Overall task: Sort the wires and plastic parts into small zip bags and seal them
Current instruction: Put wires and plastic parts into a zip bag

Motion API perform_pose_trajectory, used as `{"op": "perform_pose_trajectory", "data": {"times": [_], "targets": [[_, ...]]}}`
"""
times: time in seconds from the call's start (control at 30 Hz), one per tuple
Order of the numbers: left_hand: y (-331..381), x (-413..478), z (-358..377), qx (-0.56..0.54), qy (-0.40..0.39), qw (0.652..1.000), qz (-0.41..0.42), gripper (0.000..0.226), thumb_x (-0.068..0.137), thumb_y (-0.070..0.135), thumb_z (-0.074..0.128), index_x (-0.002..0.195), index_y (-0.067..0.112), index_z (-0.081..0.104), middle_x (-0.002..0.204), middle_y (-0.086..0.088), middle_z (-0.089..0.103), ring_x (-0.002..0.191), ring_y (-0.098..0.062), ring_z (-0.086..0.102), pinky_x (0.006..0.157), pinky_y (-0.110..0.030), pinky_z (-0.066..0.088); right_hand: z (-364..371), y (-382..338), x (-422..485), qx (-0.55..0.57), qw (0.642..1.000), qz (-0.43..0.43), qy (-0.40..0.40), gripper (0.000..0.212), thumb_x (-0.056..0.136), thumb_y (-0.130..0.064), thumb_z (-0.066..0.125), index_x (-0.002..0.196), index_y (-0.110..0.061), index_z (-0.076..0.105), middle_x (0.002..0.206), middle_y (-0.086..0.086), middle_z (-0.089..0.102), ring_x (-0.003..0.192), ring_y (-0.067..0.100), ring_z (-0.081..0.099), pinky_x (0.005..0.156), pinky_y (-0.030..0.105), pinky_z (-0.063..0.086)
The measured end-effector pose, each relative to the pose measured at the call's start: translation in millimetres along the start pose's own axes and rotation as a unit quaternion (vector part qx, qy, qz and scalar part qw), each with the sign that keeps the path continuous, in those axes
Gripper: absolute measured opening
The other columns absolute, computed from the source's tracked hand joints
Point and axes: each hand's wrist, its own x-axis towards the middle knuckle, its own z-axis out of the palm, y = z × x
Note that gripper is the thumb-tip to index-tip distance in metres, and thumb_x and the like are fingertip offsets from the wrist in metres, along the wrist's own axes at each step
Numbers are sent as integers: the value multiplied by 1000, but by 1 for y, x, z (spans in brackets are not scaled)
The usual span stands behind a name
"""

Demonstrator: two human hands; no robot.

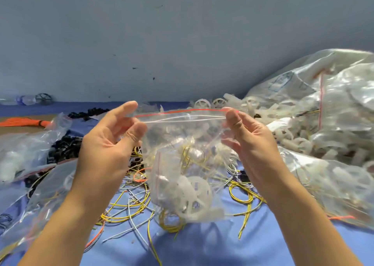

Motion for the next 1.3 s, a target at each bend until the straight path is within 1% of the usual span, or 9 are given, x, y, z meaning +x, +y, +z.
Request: {"op": "perform_pose_trajectory", "data": {"times": [0.1, 0.17, 0.27, 0.43, 0.57, 0.77, 0.93, 1.13, 1.3], "targets": [[-7, 4, 4, -117, -46, 988, -93, 23, 81, 27, 68, 102, 22, 75, 94, 6, 72, 78, -8, 63, 73, -17, 54, 0, 6, 0, -28, 999, 17, -39, 24, 76, -39, 70, 90, -22, 77, 81, -3, 66, 69, 8, 58, 78, 31, 47], [-9, 4, 7, -194, -43, 966, -164, 15, 79, 24, 65, 85, 18, 78, 78, 0, 68, 69, -10, 60, 69, -19, 55, 1, 9, 0, -23, 999, 12, -34, 16, 80, -34, 70, 89, -23, 78, 81, -2, 66, 71, 10, 55, 79, 33, 46], [-10, 6, 6, -214, -30, 955, -202, 13, 75, 27, 67, 80, 18, 75, 70, 4, 64, 63, -6, 58, 65, -18, 55, 2, 10, 1, -7, 999, 0, -34, 15, 81, -32, 69, 90, -23, 78, 82, -6, 65, 71, 8, 53, 75, 27, 47], [-6, 7, 0, -189, -25, 967, -168, 17, 68, 35, 73, 79, 24, 78, 75, 3, 66, 71, -7, 61, 68, -21, 54, 3, 7, -2, 5, 1000, -17, -18, 18, 79, -37, 70, 88, -23, 78, 84, -4, 64, 69, 8, 50, 73, 27, 44], [-6, 4, 0, -184, -5, 970, -158, 25, 63, 39, 77, 82, 23, 78, 76, 2, 67, 74, -8, 62, 78, -29, 47, 5, 6, -3, 8, 1000, -12, -9, 18, 82, -35, 69, 89, -21, 76, 83, -6, 65, 69, 9, 50, 75, 29, 44], [-6, 2, 2, -143, 40, 977, -151, 18, 73, 35, 70, 82, 21, 75, 73, 9, 69, 72, -1, 64, 79, -28, 45, 12, 5, -3, 36, 999, -6, -8, 19, 78, -36, 70, 88, -22, 77, 80, -8, 64, 69, 9, 51, 73, 26, 45], [-2, -2, 7, -124, 3, 985, -120, 27, 72, 44, 69, 84, 20, 74, 74, 7, 67, 71, -6, 61, 77, -30, 49, 16, 5, -3, 56, 998, 7, -3, 22, 75, -39, 70, 88, -22, 75, 81, -4, 64, 75, 14, 54, 72, 27, 45], [-4, -3, 8, -121, -29, 986, -113, 36, 63, 52, 79, 83, 22, 78, 75, 5, 68, 67, -7, 60, 70, -20, 55, 17, 3, -3, 53, 998, 2, -19, 26, 76, -42, 69, 91, -21, 72, 84, -2, 64, 76, 12, 55, 74, 26, 47], [-2, -3, 7, -107, -9, 989, -106, 28, 68, 43, 75, 81, 18, 78, 71, 2, 66, 66, -10, 56, 85, -35, 46, 15, 2, -3, 36, 999, -9, -18, 13, 83, -37, 67, 84, -26, 73, 82, -5, 64, 74, 12, 55, 76, 28, 44]]}}
